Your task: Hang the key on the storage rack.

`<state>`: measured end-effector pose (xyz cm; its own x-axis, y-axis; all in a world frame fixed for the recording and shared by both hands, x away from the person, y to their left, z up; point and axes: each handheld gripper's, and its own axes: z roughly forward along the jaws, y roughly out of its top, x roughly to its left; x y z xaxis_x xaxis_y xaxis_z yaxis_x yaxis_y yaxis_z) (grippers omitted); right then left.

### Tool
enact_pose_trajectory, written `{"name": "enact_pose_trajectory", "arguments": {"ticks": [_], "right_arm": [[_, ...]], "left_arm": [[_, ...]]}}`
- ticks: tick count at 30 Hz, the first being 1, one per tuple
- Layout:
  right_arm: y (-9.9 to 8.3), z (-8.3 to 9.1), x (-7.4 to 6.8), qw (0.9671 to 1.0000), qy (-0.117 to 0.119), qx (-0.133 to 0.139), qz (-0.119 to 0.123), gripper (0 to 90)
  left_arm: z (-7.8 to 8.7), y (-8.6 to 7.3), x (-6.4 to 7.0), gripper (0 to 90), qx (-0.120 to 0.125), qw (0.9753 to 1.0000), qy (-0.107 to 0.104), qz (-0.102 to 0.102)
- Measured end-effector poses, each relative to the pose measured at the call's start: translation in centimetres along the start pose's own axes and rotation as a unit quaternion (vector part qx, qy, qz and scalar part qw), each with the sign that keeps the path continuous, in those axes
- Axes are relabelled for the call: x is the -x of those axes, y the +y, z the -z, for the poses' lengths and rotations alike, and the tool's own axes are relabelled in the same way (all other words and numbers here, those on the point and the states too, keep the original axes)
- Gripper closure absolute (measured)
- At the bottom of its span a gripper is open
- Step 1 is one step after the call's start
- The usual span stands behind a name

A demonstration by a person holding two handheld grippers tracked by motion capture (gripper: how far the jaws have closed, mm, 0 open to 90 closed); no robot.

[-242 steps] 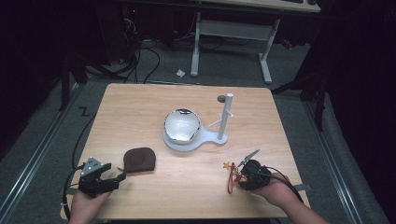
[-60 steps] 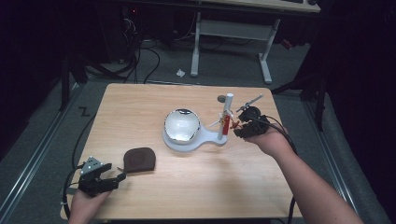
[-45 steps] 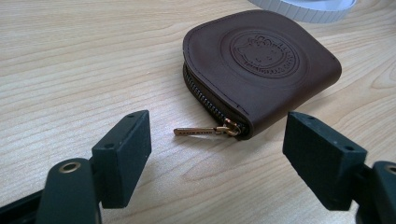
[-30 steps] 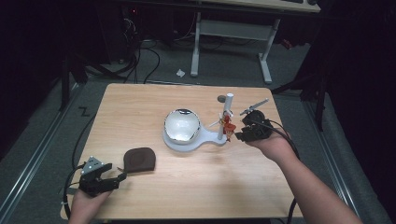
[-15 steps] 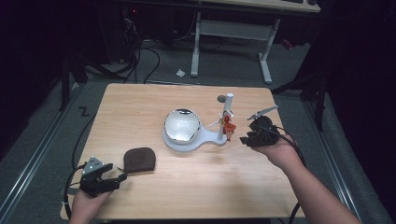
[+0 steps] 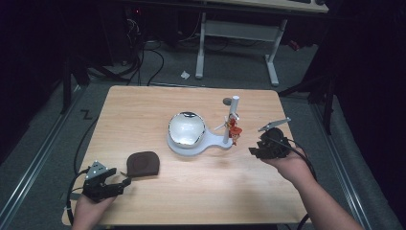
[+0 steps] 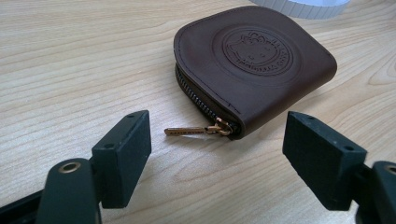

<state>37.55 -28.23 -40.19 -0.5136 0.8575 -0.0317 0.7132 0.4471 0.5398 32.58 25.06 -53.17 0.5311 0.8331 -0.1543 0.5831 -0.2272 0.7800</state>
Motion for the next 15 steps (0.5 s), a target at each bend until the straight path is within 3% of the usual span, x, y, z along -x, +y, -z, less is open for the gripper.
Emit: {"name": "enact_pose_trajectory", "arguments": {"ticks": [8, 10, 15], "right_arm": [[-1.9, -0.5, -0.6, 0.9998, 0.009, 0.017, -0.009, 53.0], [-2.5, -0.8, -0.9, 0.9997, 0.004, 0.026, -0.002, 52.3], [-4.8, -1.8, -1.5, 0.9982, -0.001, 0.057, -0.018, 51.7]], "left_arm": [[-0.1, 0.0, 0.1, 24.3, 0.001, 1.0000, -0.005, 0.003], [-0.1, 0.0, 0.2, 24.4, 0.001, 1.0000, -0.006, 0.004], [-0.1, 0.0, 0.3, 24.6, 0.003, 0.9999, -0.011, 0.008]]}}
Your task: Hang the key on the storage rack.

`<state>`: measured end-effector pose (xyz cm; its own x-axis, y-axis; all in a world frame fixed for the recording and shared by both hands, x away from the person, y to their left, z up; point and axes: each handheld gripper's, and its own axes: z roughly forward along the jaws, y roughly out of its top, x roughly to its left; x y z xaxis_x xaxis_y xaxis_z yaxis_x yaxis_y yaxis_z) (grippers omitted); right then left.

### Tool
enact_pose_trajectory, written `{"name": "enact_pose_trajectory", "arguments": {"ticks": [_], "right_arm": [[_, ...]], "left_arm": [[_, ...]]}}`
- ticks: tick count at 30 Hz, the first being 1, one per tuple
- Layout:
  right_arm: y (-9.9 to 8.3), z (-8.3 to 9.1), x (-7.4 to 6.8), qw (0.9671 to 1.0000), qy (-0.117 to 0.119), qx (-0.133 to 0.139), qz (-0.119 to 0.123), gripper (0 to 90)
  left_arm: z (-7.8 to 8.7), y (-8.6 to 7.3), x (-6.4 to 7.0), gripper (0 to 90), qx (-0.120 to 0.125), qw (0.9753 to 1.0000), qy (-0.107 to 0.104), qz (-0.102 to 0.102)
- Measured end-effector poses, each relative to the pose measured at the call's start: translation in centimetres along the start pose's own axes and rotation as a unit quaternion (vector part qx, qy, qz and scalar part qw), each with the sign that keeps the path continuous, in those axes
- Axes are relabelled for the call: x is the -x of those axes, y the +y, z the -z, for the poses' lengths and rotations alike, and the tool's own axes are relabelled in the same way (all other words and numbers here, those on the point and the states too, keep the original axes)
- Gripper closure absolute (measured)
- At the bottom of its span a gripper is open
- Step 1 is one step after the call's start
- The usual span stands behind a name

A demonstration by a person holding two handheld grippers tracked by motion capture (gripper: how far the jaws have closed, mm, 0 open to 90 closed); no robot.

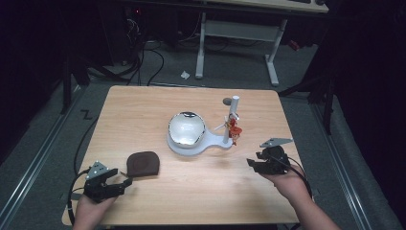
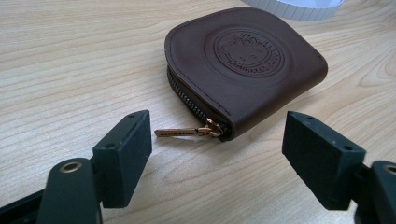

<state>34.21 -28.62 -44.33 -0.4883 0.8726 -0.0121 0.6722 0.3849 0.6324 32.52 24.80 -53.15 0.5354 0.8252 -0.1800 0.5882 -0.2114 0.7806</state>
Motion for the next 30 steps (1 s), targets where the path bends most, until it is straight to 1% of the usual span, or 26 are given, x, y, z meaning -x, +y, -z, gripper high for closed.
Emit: {"name": "enact_pose_trajectory", "arguments": {"ticks": [1, 2, 3, 5, 10, 13, 15, 17, 19, 20, 22, 24, 25, 27, 30], "right_arm": [[-0.4, -0.1, -0.1, 1.0000, -0.003, 0.004, 0.000, 52.0], [-0.4, -0.1, -0.1, 1.0000, -0.003, 0.004, 0.000, 52.0], [-1.4, -0.5, -0.2, 0.9999, -0.002, 0.011, -0.004, 52.5], [-2.4, -0.9, -0.2, 0.9998, -0.003, 0.019, -0.010, 52.8], [-4.7, -1.6, -0.6, 0.9993, -0.018, 0.032, -0.012, 52.6], [-6.2, -2.0, -0.9, 0.9985, -0.026, 0.047, -0.012, 53.6], [-7.1, -2.2, -1.2, 0.9972, -0.039, 0.062, -0.013, 54.6], [-8.0, -2.4, -1.3, 0.9965, -0.035, 0.071, -0.025, 54.8], [-8.8, -2.5, -1.5, 0.9958, -0.035, 0.081, -0.025, 54.9], [-9.1, -2.4, -1.5, 0.9954, -0.037, 0.086, -0.022, 55.0], [-9.4, -1.9, -1.7, 0.9941, -0.045, 0.098, -0.016, 55.8], [-9.7, -1.6, -1.7, 0.9933, -0.048, 0.104, -0.012, 56.0], [-9.8, -1.6, -1.6, 0.9932, -0.047, 0.106, -0.013, 56.1], [-9.9, -1.5, -1.3, 0.9935, -0.038, 0.105, -0.021, 55.8], [-10.0, -1.4, -1.2, 0.9934, -0.031, 0.108, -0.022, 55.6]], "left_arm": [[0.0, 0.0, 0.0, 24.7, 0.000, 1.0000, 0.000, 0.000], [0.0, 0.0, 0.0, 24.7, 0.000, 1.0000, 0.000, 0.000], [-0.1, 0.0, 0.0, 24.7, -0.001, 1.0000, 0.000, 0.001], [-0.1, 0.0, 0.0, 25.0, -0.002, 1.0000, -0.005, 0.007], [-0.1, 0.1, 0.0, 26.6, -0.005, 0.9998, -0.012, 0.016], [-0.1, 0.2, 0.0, 27.1, -0.001, 0.9995, -0.018, 0.026], [-0.1, 0.2, 0.0, 27.1, 0.002, 0.9995, -0.015, 0.027], [0.0, 0.3, 0.1, 27.1, 0.005, 0.9995, -0.014, 0.028], [0.0, 0.4, 0.2, 27.4, 0.007, 0.9996, -0.011, 0.026], [0.0, 0.4, 0.2, 27.4, 0.008, 0.9997, -0.010, 0.021], [0.1, 0.5, 0.4, 27.4, 0.011, 0.9999, 0.001, 0.013], [0.2, 0.6, 0.5, 27.4, 0.014, 0.9999, 0.004, 0.008], [0.3, 0.7, 0.6, 27.4, 0.017, 0.9998, 0.007, 0.008], [0.4, 1.0, 0.7, 27.4, 0.024, 0.9996, 0.013, 0.009], [0.4, 1.5, 0.5, 31.8, 0.030, 0.9993, 0.016, 0.015]]}}
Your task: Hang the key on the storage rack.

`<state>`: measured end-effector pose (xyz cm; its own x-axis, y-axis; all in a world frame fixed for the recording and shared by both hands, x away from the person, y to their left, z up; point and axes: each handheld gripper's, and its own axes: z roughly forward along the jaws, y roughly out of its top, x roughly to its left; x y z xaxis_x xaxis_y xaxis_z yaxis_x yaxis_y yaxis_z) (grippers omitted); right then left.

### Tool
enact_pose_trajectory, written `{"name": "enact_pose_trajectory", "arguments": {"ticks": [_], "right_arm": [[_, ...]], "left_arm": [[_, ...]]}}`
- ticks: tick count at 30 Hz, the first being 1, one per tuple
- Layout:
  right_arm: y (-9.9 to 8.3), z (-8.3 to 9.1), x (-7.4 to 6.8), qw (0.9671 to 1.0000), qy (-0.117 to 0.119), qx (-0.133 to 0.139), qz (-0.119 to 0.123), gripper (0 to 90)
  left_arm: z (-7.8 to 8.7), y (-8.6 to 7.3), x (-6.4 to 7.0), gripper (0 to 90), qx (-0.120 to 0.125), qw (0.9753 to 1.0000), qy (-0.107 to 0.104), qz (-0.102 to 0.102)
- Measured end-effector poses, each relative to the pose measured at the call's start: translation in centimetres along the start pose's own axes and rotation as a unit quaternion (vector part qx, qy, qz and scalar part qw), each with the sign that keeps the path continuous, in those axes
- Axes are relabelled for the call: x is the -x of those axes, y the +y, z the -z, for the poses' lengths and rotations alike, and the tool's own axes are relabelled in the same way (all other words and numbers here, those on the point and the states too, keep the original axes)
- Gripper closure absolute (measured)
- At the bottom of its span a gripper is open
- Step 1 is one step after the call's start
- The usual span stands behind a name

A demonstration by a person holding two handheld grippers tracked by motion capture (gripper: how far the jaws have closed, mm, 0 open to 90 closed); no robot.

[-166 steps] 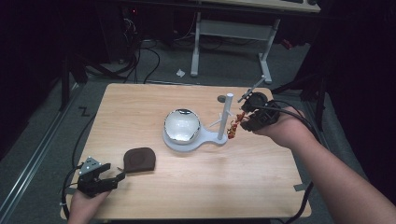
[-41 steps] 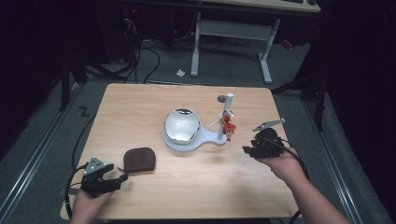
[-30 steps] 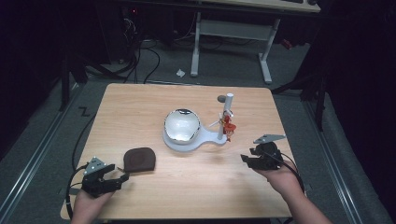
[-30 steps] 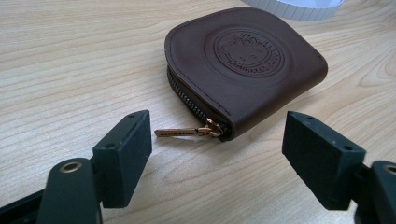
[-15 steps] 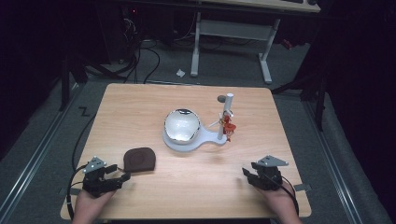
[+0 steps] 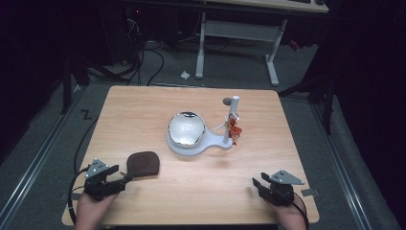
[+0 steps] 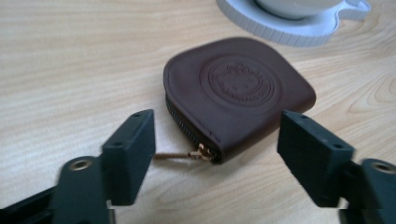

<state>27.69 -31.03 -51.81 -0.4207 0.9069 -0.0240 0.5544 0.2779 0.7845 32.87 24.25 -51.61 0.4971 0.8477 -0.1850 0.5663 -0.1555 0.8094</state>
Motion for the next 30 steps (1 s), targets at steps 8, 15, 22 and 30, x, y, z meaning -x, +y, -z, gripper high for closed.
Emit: {"name": "enact_pose_trajectory", "arguments": {"ticks": [8, 15, 22, 30], "right_arm": [[-0.3, -0.2, 0.1, 0.9997, 0.020, -0.006, 0.014, 55.9], [-0.4, -0.3, 0.2, 0.9996, 0.024, -0.007, 0.008, 55.9], [-0.3, -0.6, -0.2, 0.9996, 0.025, -0.010, 0.006, 55.9], [-0.2, -0.7, -0.5, 0.9996, 0.026, -0.010, 0.007, 55.9]], "left_arm": [[-1.9, 1.7, -1.8, 48.6, -0.001, 0.9983, 0.019, 0.054], [-3.9, 2.2, -2.5, 63.3, -0.005, 0.9969, 0.014, 0.077], [-4.2, 1.6, -2.4, 75.1, 0.000, 0.9960, 0.004, 0.089], [-4.2, 1.0, -2.6, 81.7, 0.012, 0.9945, 0.001, 0.104]]}}
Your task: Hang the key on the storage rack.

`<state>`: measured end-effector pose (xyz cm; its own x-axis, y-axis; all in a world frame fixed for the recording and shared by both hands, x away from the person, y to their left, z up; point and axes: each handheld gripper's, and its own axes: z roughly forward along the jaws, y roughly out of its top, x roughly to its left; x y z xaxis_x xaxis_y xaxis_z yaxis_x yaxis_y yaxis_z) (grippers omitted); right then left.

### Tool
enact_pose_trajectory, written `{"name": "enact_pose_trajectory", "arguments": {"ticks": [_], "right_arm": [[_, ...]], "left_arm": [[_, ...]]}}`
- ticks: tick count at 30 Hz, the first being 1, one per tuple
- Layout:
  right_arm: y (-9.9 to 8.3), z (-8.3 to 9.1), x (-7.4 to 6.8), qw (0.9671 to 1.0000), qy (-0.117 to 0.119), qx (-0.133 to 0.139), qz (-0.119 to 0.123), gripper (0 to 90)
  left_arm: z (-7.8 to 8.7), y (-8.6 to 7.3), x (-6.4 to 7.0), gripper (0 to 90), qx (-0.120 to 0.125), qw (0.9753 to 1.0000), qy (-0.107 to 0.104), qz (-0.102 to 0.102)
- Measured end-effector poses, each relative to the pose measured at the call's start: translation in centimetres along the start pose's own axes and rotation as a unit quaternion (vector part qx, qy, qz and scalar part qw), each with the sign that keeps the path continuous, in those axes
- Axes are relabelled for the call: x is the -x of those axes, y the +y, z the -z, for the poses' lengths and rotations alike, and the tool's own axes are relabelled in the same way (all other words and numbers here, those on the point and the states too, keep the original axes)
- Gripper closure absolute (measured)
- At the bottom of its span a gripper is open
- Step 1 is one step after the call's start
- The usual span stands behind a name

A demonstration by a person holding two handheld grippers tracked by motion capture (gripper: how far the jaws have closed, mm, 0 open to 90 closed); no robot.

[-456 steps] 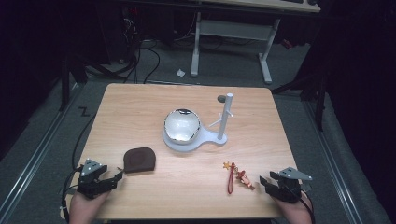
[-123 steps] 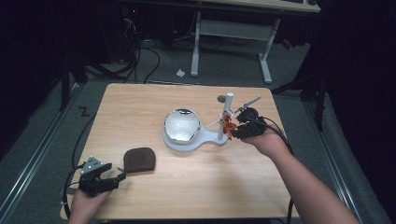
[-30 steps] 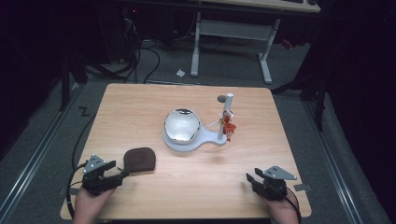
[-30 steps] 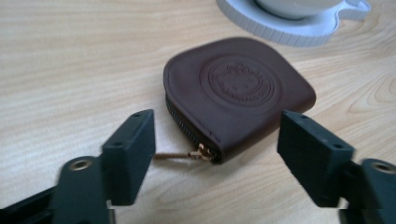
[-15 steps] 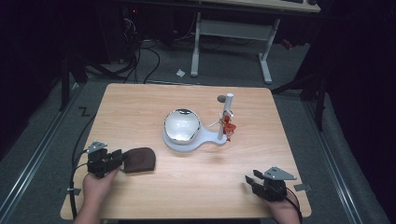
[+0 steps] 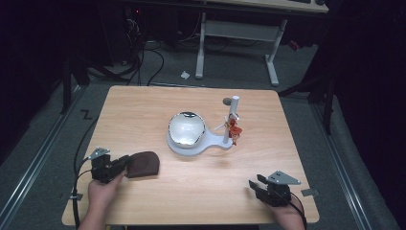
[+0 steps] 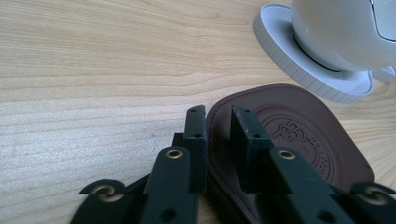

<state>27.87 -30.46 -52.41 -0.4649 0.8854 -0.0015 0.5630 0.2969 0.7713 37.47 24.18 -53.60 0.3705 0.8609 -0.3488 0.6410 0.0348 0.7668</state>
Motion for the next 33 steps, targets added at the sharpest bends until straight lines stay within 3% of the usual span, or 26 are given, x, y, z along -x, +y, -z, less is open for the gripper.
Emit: {"name": "enact_pose_trajectory", "arguments": {"ticks": [3, 11, 17, 26, 33], "right_arm": [[0.0, 0.1, 0.1, 1.0000, -0.002, 0.001, -0.001, 55.8], [0.0, 0.0, 0.4, 0.9999, -0.002, 0.004, -0.015, 55.9], [0.0, -0.1, 0.1, 1.0000, -0.004, 0.004, -0.001, 56.0], [0.0, 0.4, 0.2, 0.9999, -0.009, 0.013, 0.003, 55.9], [0.0, 0.7, 0.4, 0.9998, -0.010, 0.019, -0.003, 56.1]], "left_arm": [[0.0, -0.1, 0.0, 83.9, 0.003, 1.0000, 0.000, 0.001], [0.5, -0.4, 0.5, 86.8, 0.013, 0.9996, 0.009, -0.023], [1.1, -0.3, 0.7, 86.9, 0.031, 0.9991, 0.000, -0.028], [3.3, 0.4, 2.5, 87.1, 0.080, 0.9950, -0.013, -0.058], [4.0, 0.7, 3.5, 87.4, 0.093, 0.9930, -0.017, -0.070]]}}
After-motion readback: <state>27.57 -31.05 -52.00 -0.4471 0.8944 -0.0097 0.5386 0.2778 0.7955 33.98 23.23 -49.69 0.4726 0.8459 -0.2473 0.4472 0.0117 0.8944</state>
